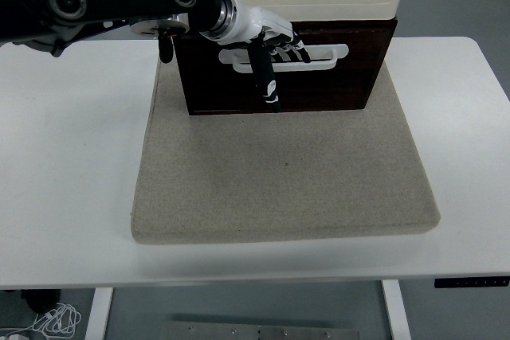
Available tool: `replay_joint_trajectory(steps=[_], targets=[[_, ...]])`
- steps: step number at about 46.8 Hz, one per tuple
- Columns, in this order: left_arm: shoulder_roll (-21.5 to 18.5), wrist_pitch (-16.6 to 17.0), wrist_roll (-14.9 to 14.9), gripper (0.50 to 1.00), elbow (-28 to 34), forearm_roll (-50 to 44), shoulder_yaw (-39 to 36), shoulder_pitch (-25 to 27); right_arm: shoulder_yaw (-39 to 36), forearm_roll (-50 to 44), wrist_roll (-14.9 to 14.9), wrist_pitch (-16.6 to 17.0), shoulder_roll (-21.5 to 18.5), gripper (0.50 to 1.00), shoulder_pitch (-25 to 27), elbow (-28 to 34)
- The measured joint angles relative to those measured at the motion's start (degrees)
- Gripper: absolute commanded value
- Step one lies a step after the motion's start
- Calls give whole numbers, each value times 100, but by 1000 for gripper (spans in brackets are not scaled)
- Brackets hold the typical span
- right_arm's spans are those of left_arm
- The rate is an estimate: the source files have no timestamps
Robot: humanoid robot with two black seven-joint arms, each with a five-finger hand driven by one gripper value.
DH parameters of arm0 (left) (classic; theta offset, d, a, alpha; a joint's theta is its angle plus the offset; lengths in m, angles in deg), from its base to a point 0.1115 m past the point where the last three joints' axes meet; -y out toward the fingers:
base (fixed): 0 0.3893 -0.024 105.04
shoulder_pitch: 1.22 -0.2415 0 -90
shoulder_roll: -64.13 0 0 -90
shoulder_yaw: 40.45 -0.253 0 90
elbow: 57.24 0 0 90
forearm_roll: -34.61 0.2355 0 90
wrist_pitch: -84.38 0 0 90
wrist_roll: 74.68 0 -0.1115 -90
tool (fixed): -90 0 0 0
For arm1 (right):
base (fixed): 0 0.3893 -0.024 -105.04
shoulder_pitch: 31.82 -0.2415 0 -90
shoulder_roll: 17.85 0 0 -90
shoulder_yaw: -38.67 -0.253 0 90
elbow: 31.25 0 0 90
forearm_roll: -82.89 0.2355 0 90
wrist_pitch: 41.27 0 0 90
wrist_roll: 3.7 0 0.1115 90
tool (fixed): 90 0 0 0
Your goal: Open the drawer under the combination cabinet
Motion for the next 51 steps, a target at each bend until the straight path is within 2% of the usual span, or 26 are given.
replay_joint_trajectory(steps=[23, 39, 51], targets=[[-7, -114, 3, 1000, 78, 1, 3, 44, 2, 0, 0, 0, 0, 926, -6, 0], [-73, -394, 1, 1000, 132, -8, 49, 93, 4, 0, -1, 0, 0, 926, -2, 0], [-95, -442, 0, 1000, 234, -8, 58, 126, 0, 0, 0, 0, 0, 926, -3, 0]])
